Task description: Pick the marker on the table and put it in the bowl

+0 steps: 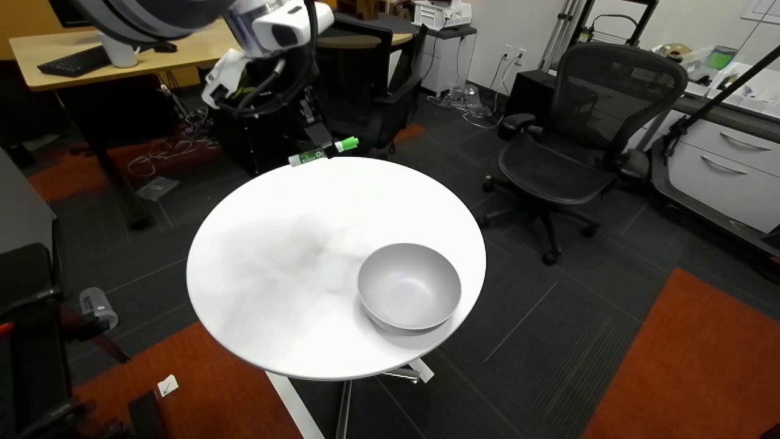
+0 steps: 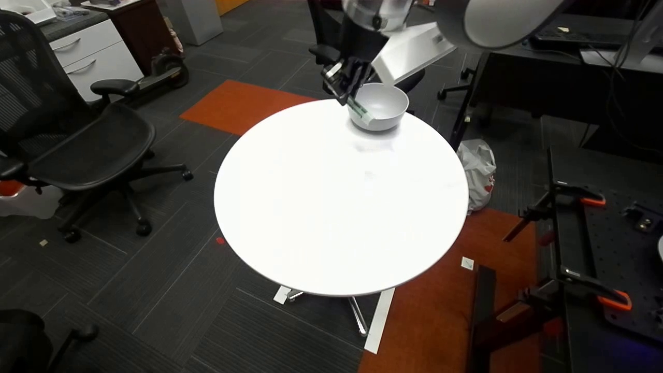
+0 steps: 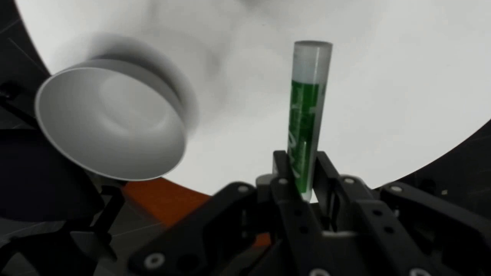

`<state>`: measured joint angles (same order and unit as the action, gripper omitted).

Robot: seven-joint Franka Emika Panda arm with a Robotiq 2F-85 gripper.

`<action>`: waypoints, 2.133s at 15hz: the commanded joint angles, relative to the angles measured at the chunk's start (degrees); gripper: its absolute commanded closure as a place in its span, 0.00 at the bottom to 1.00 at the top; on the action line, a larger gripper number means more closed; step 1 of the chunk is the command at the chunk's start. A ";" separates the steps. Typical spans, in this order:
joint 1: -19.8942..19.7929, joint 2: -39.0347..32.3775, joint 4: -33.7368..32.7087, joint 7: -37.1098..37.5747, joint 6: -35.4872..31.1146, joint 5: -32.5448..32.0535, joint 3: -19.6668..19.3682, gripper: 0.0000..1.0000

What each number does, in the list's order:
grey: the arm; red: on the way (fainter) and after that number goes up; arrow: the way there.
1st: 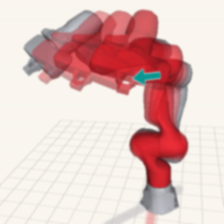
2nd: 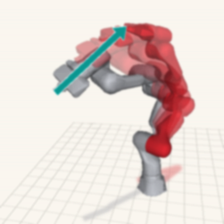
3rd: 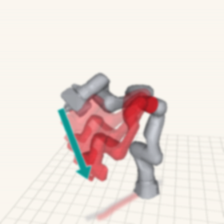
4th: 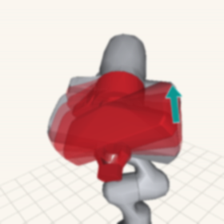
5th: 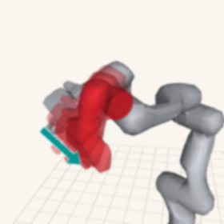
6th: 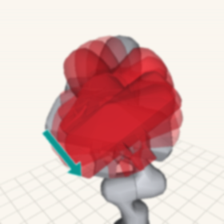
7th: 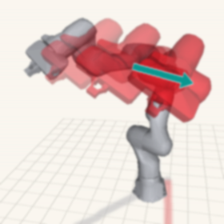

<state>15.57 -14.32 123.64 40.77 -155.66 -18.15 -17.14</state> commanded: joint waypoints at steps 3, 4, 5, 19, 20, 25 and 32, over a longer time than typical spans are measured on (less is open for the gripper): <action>-10.26 12.27 9.48 -7.17 0.26 -1.92 2.50 0.95; -12.15 12.89 9.61 -10.56 1.63 -0.08 3.19 0.95; -13.98 13.30 9.82 -15.08 2.61 2.97 3.98 0.95; -24.43 1.22 -1.26 -30.40 7.09 20.13 5.18 0.95; -24.61 0.19 -2.21 -30.51 7.03 20.90 5.33 0.95; -25.68 -4.43 -6.54 -30.82 5.74 27.08 6.71 0.95; -24.91 -9.65 -12.47 -24.99 6.42 26.04 4.90 0.56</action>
<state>-9.25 -21.80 114.42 13.09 -150.06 7.87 -11.91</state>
